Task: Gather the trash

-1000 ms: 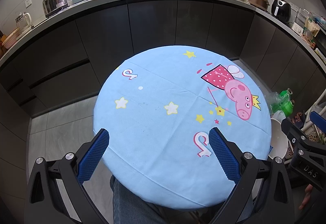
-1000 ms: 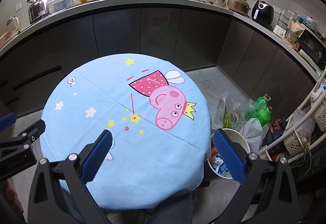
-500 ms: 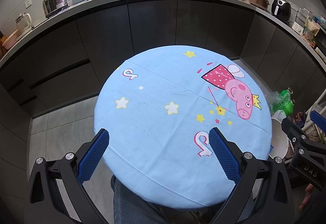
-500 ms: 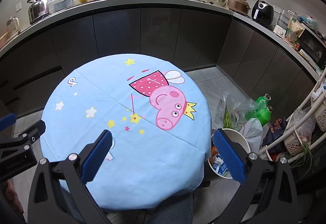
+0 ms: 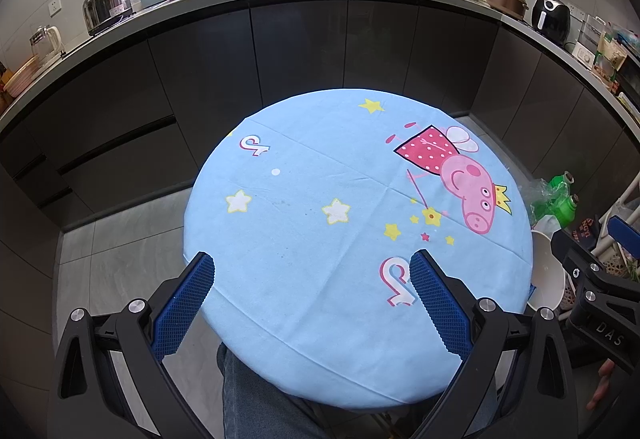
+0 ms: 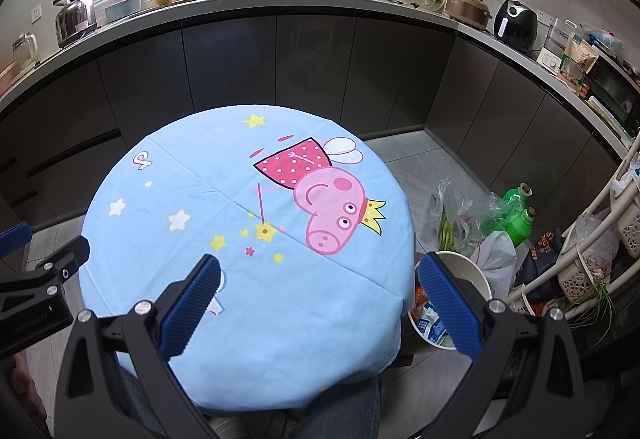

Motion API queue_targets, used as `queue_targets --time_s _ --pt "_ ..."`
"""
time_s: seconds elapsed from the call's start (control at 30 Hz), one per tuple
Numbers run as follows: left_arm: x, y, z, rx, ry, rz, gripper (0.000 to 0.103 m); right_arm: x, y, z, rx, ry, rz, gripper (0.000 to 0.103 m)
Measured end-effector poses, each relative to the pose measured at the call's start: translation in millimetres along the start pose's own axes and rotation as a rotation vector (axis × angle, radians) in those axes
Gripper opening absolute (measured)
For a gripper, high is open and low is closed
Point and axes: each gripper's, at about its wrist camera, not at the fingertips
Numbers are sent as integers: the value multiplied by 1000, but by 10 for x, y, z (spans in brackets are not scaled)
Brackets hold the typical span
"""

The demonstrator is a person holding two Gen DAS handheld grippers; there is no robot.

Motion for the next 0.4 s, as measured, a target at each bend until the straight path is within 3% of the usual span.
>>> queue_targets --time_s 0.4 --pt "-17 -7 -15 -5 2 10 94 -3 1 -2 0 0 0 100"
Point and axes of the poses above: each gripper's, at about its wrist camera, not at the fingertips, and z roughly the way its jaws point, x to its left, y to its top, and after that the axes turned 8 degrees about x, right-handed
